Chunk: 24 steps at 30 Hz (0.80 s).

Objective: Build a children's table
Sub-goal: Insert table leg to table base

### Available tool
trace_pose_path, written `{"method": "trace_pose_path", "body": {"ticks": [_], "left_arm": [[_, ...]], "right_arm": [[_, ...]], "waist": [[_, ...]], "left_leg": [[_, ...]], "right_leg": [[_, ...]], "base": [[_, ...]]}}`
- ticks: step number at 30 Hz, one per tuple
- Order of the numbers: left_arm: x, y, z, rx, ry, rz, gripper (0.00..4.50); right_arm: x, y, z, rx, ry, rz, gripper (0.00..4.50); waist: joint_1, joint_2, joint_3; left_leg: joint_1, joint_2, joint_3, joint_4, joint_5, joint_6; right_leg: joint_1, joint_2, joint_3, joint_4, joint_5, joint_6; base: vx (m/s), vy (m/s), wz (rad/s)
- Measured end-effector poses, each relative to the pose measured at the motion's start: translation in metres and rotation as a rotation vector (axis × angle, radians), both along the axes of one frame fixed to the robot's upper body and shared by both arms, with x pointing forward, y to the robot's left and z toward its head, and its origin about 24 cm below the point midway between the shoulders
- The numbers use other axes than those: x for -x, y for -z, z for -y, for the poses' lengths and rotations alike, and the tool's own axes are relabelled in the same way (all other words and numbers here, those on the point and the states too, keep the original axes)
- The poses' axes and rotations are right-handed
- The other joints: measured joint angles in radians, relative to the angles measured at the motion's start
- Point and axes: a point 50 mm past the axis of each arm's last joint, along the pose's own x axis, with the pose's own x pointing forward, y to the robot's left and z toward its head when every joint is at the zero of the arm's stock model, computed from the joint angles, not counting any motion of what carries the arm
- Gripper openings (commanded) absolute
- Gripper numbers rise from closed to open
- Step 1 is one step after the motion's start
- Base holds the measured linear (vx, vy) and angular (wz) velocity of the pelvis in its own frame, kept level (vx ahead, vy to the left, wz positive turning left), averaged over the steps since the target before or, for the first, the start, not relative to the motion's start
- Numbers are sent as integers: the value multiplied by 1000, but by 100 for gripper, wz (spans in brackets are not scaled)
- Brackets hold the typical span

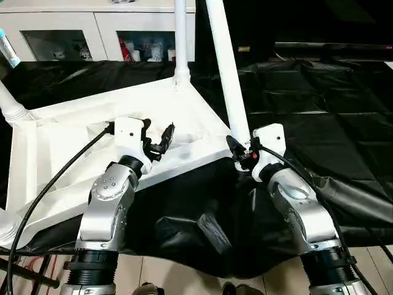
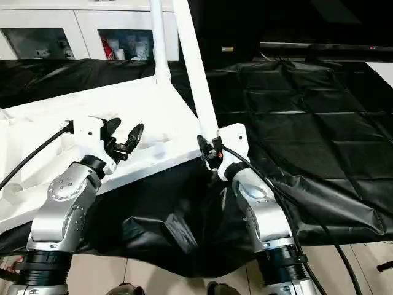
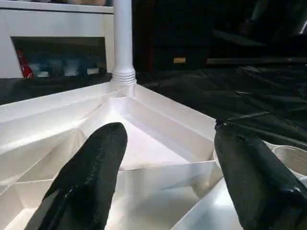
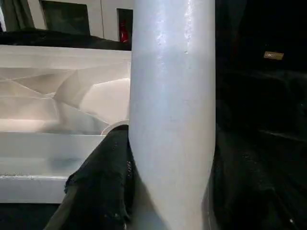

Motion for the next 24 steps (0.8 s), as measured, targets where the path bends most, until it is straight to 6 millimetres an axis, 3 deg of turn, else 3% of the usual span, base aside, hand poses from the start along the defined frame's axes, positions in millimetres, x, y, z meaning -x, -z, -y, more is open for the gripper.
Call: {"method": "trace_pose_path", "body": {"ticks": [24], "left_arm": [[0, 0, 0, 0, 0, 0, 336]], "right_arm": [[0, 0, 0, 0, 0, 0, 187]], "waist": [[0, 0, 0]], "left_leg": [[0, 0, 0, 0, 0, 0]], "right_leg": [[0, 0, 0, 0, 0, 0]], "base": [[0, 0, 0]]}}
